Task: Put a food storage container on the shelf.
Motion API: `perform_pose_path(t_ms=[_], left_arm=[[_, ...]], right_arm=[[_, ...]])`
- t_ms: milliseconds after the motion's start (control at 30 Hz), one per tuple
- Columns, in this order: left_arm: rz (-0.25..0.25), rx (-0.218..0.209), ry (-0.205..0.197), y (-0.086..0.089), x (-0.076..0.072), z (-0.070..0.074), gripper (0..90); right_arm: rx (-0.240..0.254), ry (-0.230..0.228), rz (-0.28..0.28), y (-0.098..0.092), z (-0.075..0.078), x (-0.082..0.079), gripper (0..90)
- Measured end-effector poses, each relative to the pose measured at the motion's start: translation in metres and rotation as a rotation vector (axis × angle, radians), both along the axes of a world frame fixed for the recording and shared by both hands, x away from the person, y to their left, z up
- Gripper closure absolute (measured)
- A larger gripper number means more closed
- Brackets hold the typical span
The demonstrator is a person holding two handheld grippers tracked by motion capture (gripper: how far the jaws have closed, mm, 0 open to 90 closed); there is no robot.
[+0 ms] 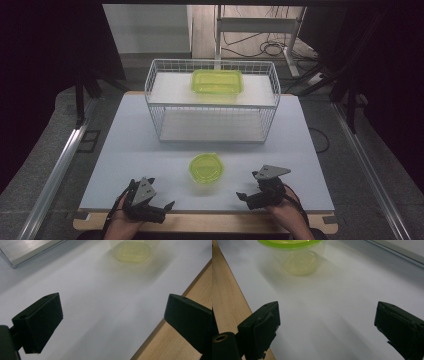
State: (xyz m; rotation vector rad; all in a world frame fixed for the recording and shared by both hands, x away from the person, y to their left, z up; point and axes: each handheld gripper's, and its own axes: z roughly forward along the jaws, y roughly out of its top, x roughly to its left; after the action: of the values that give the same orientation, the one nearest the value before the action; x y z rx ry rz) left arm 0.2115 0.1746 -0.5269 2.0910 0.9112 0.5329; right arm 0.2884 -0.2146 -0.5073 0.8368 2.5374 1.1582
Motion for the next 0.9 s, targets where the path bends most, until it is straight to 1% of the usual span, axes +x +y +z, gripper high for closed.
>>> perform_pose_path(t_ms=[133,267,367,400,533,567,667,767,800,900], left_arm=[[0.008,0.006,-0.003,0.001,0.000,-0.001,2.0],[0.008,0.018,0.003,0.002,0.001,-0.002,2.1],[0.008,0.027,0.001,0.001,0.001,-0.003,2.1],[0.007,0.029,0.001,0.001,0.001,-0.003,2.2],[0.002,0.038,0.005,0.000,0.001,-0.004,2.2],[-0.001,0.049,0.005,0.000,0.001,-0.004,2.2],[-0.005,0.055,0.002,-0.002,0.001,-0.005,2.2],[-0.004,0.059,-0.001,-0.002,0.001,-0.005,2.2],[-0.003,0.060,-0.002,-0.002,0.001,-0.005,2.3],[0.002,0.060,-0.003,-0.002,0.002,-0.005,2.3]], right_arm=[[0.008,0.023,-0.012,0.000,0.000,0.001,5.3],[0.020,0.031,-0.002,0.003,0.001,0.001,1.4],[0.038,0.038,-0.013,0.005,0.004,0.003,1.3],[0.044,0.042,-0.018,0.005,0.005,0.003,1.8],[0.105,0.057,-0.052,0.004,0.012,0.009,7.5],[0.112,0.059,-0.056,0.003,0.015,0.011,9.5],[0.126,0.065,-0.058,0.003,0.020,0.017,13.4],[0.141,0.094,-0.059,0.003,0.025,0.023,16.0],[0.136,0.101,-0.055,0.004,0.026,0.026,16.3],[0.143,0.104,-0.051,0.006,0.030,0.033,17.0]])
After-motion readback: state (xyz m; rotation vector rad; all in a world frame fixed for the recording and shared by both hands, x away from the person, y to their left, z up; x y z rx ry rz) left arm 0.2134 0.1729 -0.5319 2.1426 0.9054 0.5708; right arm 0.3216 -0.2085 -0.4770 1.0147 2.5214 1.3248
